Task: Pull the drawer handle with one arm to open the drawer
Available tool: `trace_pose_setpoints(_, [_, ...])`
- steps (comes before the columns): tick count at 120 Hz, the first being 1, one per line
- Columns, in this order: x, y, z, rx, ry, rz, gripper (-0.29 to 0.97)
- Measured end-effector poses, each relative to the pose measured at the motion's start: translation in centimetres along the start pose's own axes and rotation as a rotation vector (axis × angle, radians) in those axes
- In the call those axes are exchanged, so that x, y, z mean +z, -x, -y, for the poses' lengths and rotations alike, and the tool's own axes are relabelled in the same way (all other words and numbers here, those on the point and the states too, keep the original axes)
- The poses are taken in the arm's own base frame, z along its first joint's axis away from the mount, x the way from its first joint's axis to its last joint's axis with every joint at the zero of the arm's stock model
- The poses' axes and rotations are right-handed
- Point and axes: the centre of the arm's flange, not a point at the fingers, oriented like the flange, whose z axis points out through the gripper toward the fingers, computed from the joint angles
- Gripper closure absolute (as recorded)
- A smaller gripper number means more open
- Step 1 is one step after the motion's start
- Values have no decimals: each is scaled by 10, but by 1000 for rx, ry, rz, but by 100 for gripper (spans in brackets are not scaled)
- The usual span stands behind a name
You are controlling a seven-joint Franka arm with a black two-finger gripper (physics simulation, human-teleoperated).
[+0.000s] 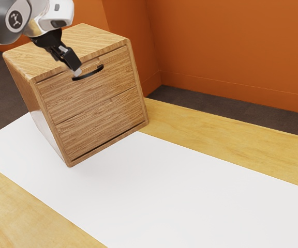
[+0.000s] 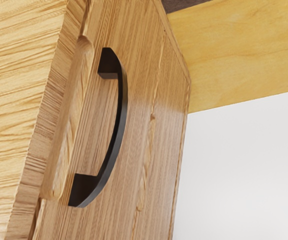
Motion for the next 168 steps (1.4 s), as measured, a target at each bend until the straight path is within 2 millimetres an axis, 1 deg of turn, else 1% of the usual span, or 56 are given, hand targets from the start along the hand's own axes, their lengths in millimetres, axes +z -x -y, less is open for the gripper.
trace_pose_setpoints(16, [10, -1, 2, 14, 4, 3, 0])
trace_pose_setpoints(40, [27, -9, -4, 39, 24, 3, 0])
trace_pose_setpoints(54, [44, -14, -7, 52, 25, 10, 0])
trace_pose_setpoints(63, [47, -16, -7, 58, 22, 5, 0])
trace_pose_setpoints(79, [54, -13, 5, 46, 13, 1, 0])
trace_pose_setpoints(107, [71, -20, -1, 60, 27, 2, 0])
trace_pose_setpoints(132, [67, -23, -8, 74, 44, -9, 0])
trace_pose_setpoints(151, [74, -21, -14, 83, 69, 14, 0])
trace_pose_setpoints(159, [69, -23, -16, 87, 69, 8, 0])
trace_pose_setpoints(168, [63, -21, -13, 85, 65, 2, 0])
